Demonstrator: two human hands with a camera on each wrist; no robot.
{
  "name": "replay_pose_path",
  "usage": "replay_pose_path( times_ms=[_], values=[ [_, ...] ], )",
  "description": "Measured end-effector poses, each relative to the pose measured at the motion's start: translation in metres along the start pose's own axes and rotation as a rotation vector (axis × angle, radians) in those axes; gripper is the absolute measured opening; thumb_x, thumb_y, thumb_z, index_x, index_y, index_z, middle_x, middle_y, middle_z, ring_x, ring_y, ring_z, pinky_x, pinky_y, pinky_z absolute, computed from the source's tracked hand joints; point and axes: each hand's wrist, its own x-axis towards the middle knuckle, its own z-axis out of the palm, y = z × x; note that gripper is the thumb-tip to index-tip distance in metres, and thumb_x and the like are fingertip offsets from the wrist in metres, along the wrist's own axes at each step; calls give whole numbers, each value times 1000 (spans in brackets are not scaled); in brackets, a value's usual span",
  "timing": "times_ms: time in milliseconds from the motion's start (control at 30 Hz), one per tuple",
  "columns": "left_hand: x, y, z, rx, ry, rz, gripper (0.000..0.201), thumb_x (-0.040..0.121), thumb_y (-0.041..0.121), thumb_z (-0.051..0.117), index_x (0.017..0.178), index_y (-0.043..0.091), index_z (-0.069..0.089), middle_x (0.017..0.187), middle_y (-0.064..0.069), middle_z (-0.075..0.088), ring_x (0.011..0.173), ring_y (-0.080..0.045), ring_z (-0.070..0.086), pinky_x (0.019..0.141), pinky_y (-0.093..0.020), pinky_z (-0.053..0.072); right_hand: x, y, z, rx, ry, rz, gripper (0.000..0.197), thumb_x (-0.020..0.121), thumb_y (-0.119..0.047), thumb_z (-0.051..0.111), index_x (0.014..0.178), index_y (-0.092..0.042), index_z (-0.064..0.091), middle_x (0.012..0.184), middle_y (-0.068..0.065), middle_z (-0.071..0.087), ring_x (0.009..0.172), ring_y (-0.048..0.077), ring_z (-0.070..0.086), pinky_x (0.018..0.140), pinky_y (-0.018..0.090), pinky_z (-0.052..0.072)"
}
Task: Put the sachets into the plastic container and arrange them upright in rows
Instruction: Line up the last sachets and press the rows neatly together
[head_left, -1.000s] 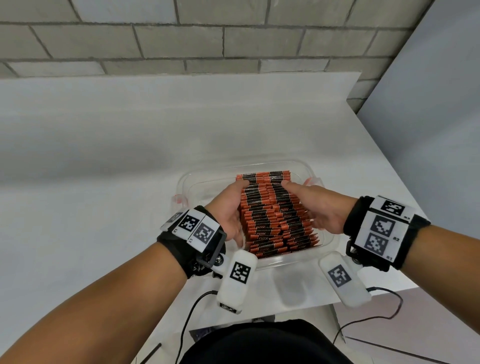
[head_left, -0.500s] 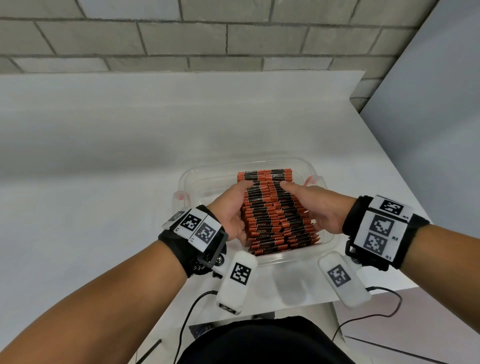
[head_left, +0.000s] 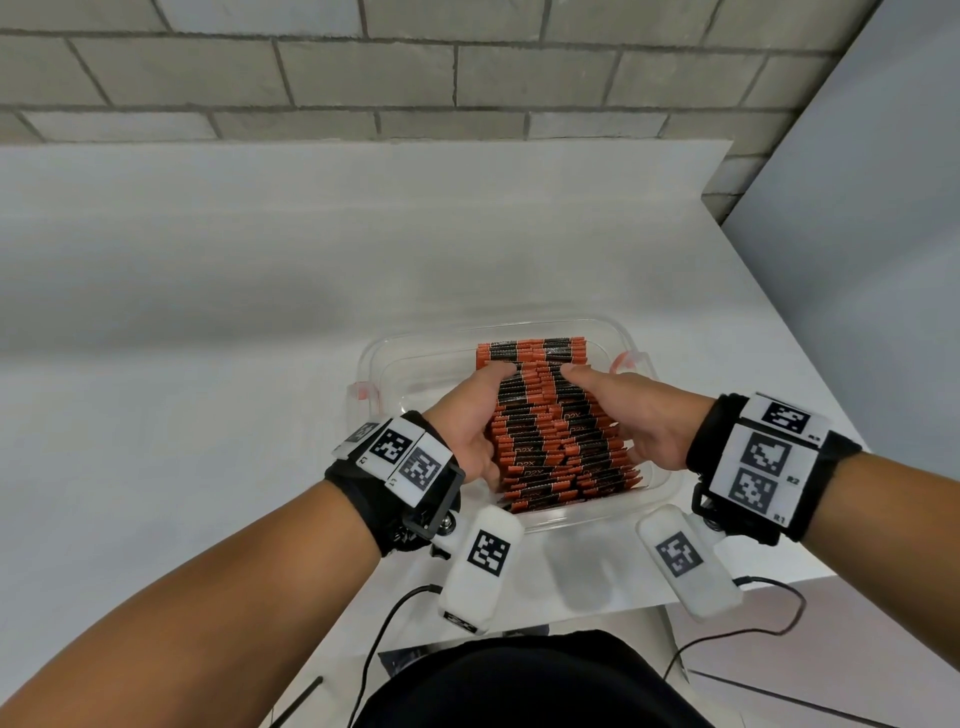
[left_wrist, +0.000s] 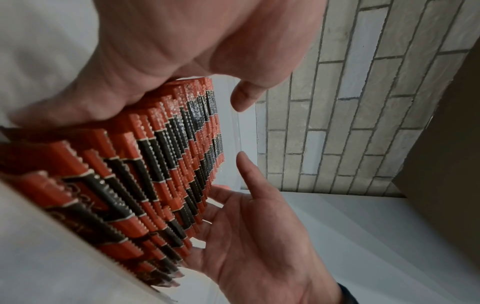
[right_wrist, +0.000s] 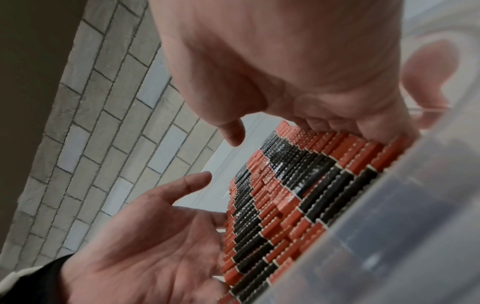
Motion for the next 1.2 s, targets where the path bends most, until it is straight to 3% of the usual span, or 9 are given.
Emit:
replay_pose_path(
  times_ms=[300, 400, 467, 667, 767, 833, 967, 1067, 1200],
  values=[
    [-2, -2, 0, -16, 20, 21, 32, 98, 42, 40, 84, 20, 58, 56, -1, 69, 80, -27, 59, 92, -52, 38, -3, 1, 1, 22, -14, 5, 39, 96, -55, 38, 94, -25, 62, 92, -6, 68, 86, 10, 60, 70, 30, 44],
    [-5, -5, 0, -11, 36, 12, 31, 97, 41, 41, 82, 19, 56, 69, -3, 69, 77, -22, 59, 85, -46, 40, -3, 1, 2, 23, -17, 9, 39, 96, -55, 38, 93, -25, 63, 93, -6, 67, 88, 11, 60, 74, 31, 45],
    [-9, -5, 1, -27, 44, 12, 30, 98, 41, 41, 81, 18, 54, 82, -1, 65, 77, -16, 58, 86, -45, 40, -3, 2, 2, 22, -16, 8, 39, 95, -57, 39, 95, -26, 63, 99, -5, 67, 98, 15, 60, 92, 37, 44],
    [-17, -3, 4, -69, 54, -16, 29, 98, 39, 41, 85, 16, 52, 86, -9, 60, 83, -28, 57, 90, -50, 36, 0, 4, 2, 35, -26, -11, 42, 93, -59, 41, 102, -25, 63, 110, -3, 67, 109, 17, 58, 109, 45, 34],
    [-28, 2, -3, -18, 57, 9, 40, 97, 40, 44, 126, 12, 47, 137, -19, 44, 127, -42, 40, 102, -61, 26, -6, 4, -2, 33, -14, -48, 48, 92, -59, 43, 118, -22, 58, 129, 1, 60, 123, 20, 50, 114, 45, 28],
    [-36, 10, -19, -18, 64, 69, 60, 93, 42, 50, 143, 14, 32, 150, -24, 26, 136, -44, 28, 104, -64, 27, -19, 2, -11, -25, 17, -141, 55, 92, -57, 44, 133, -20, 48, 138, 1, 50, 131, 21, 43, 113, 43, 30],
    [-69, 24, -64, -39, 120, 286, 37, 90, 40, 53, 114, 11, 55, 111, -21, 62, 93, -33, 66, 67, -38, 58, -49, 10, -44, -71, 231, -402, 36, 90, -43, 56, 120, -25, 59, 111, -10, 63, 109, 11, 57, 92, 30, 45],
    [-90, 13, -92, 180, 307, 411, 28, 88, 37, 59, 101, 13, 63, 88, -13, 67, 64, -24, 65, 42, -26, 46, -51, 34, -61, -236, 460, -354, 28, 86, -41, 62, 111, -28, 59, 103, -4, 61, 94, 16, 59, 87, 41, 50],
    [-90, -23, -112, 407, 373, 324, 19, 91, 19, 60, 92, 0, 58, 71, -9, 55, 55, -22, 55, 39, -25, 38, -45, 63, -55, -215, 344, -125, 22, 88, -33, 64, 100, -15, 56, 96, 9, 62, 84, 27, 63, 70, 41, 55]
  ],
)
